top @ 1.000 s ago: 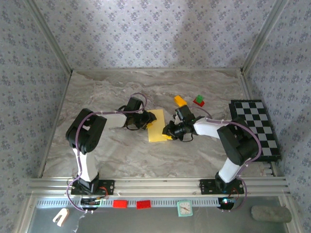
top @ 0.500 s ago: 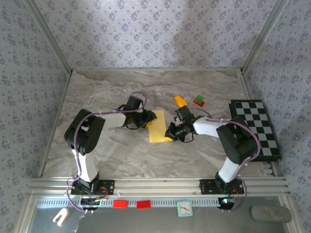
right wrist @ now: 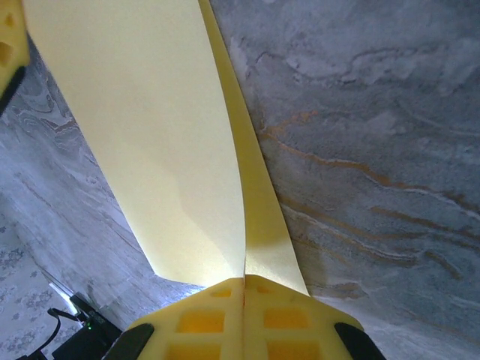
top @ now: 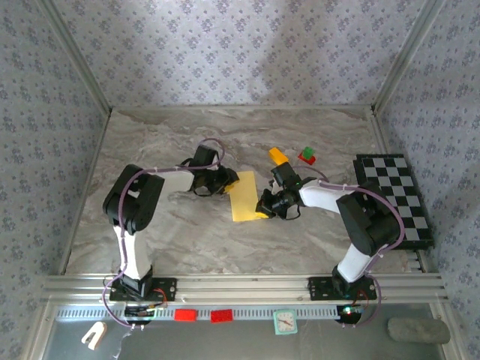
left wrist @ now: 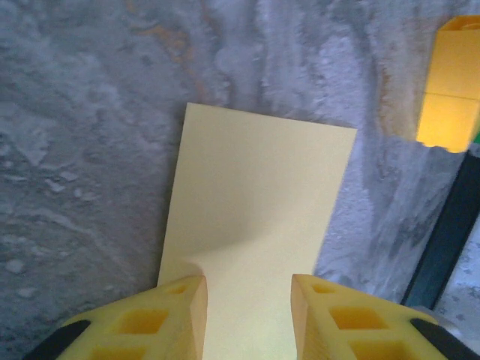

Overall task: Fold a paper plane with a square sheet of paper (pick it up from the middle)
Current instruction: Fold the triangle a second time at the center of the table.

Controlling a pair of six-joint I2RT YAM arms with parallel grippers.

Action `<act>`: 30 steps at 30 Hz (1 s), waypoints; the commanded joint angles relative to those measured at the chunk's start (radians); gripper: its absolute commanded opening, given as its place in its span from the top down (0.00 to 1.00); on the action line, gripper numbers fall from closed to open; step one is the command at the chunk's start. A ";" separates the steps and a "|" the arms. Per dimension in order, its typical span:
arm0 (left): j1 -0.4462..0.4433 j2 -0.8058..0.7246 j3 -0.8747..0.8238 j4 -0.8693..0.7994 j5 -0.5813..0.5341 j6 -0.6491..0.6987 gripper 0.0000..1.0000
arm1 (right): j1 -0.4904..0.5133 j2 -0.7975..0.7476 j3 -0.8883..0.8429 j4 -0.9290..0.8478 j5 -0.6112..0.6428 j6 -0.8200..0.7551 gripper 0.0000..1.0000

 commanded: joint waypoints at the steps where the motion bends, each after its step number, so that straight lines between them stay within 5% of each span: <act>1: -0.001 0.021 0.032 -0.052 0.021 0.030 0.66 | -0.003 -0.025 0.033 -0.022 -0.008 -0.028 0.97; 30: -0.001 0.044 0.044 -0.123 0.005 0.060 0.77 | 0.046 0.175 0.227 0.040 -0.030 -0.032 1.00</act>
